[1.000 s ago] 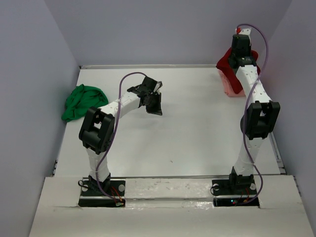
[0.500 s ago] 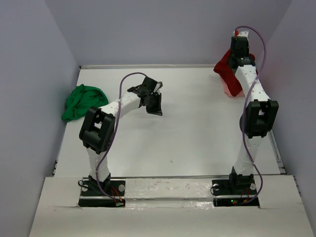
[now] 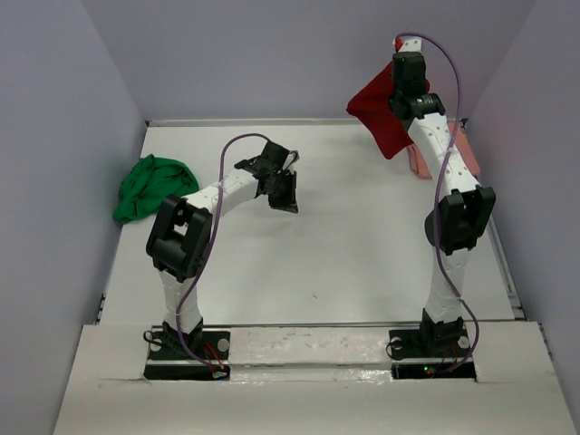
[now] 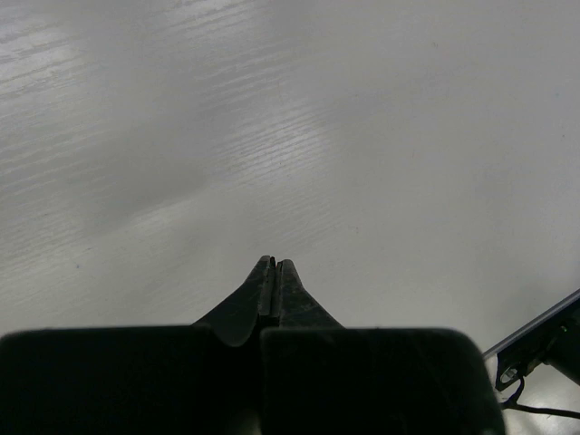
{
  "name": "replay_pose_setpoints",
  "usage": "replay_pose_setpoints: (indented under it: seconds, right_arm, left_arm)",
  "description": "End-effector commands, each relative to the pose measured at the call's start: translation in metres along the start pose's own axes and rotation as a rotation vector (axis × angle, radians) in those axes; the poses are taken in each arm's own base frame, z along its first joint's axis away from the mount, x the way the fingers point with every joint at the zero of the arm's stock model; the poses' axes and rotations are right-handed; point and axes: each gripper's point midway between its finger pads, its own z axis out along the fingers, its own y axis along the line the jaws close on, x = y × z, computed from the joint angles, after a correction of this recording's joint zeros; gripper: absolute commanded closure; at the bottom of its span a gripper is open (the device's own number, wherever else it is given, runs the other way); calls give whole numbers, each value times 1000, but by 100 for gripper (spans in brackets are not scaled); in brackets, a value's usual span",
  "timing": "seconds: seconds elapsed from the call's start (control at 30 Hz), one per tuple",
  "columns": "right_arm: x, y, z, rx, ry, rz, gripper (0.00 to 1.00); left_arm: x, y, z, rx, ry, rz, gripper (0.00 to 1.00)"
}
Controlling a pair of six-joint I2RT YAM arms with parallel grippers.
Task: Fold and stack the t-shirts
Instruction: Neatly place the folded tshirt to the corner
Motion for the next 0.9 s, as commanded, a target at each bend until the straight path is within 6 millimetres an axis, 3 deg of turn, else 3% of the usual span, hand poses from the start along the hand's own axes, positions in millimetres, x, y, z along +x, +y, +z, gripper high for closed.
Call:
replay_pose_setpoints:
  seconds: [0.0, 0.13, 0.43, 0.7, 0.87]
  right_arm:
    - [-26, -34, -4, 88, -52, 40, 100]
    - [-20, -30, -1, 81, -41, 38, 100]
    - [12, -7, 15, 58, 24, 9, 100]
    - [-3, -19, 6, 66, -8, 27, 100]
    - [6, -20, 3, 71, 14, 19, 100]
  left_arm:
    - [-3, -10, -7, 33, -15, 25, 100]
    - [-3, -9, -6, 32, -9, 28, 100]
    - [-4, -8, -8, 25, -13, 33, 100]
    - [-3, -9, -7, 31, -11, 31, 100]
    - [-4, -9, -8, 31, -13, 32, 100]
